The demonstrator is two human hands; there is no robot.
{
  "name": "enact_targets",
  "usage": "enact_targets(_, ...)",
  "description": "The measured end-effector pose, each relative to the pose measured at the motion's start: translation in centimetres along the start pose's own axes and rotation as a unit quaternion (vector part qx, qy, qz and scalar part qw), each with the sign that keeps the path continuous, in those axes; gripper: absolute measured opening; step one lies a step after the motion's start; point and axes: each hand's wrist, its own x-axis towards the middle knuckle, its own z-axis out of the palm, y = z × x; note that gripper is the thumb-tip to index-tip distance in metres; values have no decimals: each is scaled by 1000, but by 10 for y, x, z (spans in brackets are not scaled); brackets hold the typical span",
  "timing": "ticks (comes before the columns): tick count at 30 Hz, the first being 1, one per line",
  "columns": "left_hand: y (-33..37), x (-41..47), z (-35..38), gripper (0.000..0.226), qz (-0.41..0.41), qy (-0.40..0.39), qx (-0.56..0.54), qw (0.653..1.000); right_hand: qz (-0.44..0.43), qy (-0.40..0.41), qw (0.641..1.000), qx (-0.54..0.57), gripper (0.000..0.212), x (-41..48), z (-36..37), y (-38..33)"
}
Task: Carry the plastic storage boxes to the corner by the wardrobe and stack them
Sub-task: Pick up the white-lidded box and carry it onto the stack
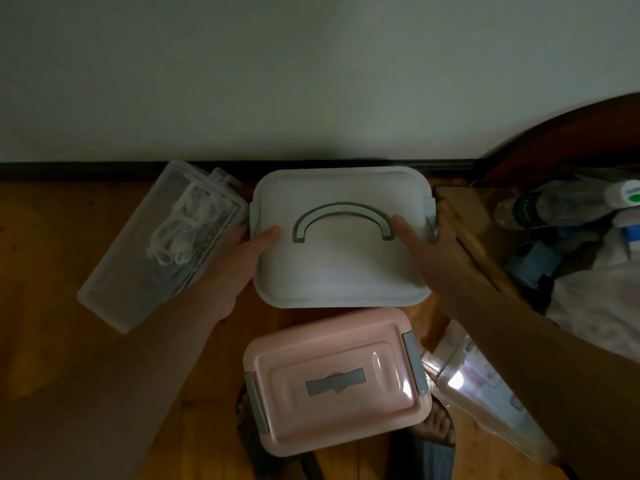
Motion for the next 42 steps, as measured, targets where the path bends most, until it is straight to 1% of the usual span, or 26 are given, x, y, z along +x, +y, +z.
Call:
enact_targets(4,2,-1,1,67,-1,14,-20,1000,2,-10,1000,16,100,-2,-3,-2)
enact_targets(7,6,-4,3,61,9,30,-33,999,-5,-7,1000,13,92,-4,-7,-5)
enact_targets(11,13,-13,5,58,7,38,-44,998,-11,-7,1000,0,89,-11,-16,-9)
enact_targets(13,18,-22,7,49,13,45,-46,998,-7,-7,1000,20,88,-17,-22,-11)
enact_targets(16,24,-33,8,20,17,61,-49,997,1,-20,999,46,86,-27,-32,-15)
enact_targets(17,27,-38,9,16,20,64,-46,997,1,-21,998,51,85,-31,-36,-17)
enact_targets(18,29,-43,9,17,24,64,-43,997,-2,-19,998,57,83,-35,-39,-19)
enact_targets(20,34,-51,9,26,29,66,-47,996,-11,-14,998,68,79,-42,-47,-24)
enact_targets(23,48,-65,8,27,31,83,-47,995,-19,-15,997,72,75,-57,-60,-34)
enact_targets(25,59,-73,7,31,27,85,-48,995,-27,-11,997,70,72,-65,-69,-42)
enact_targets(30,86,-98,5,35,26,101,-59,993,-25,0,998,65,79,-89,-87,-63)
enact_targets(33,101,-117,0,56,21,109,-59,992,-26,-8,997,67,80,-106,-97,-78)
enact_targets(39,125,-159,-18,64,34,104,-89,990,-76,7,997,28,78,-140,-111,-113)
enact_targets(42,140,-185,-27,73,37,104,-114,987,-94,6,995,14,80,-161,-119,-132)
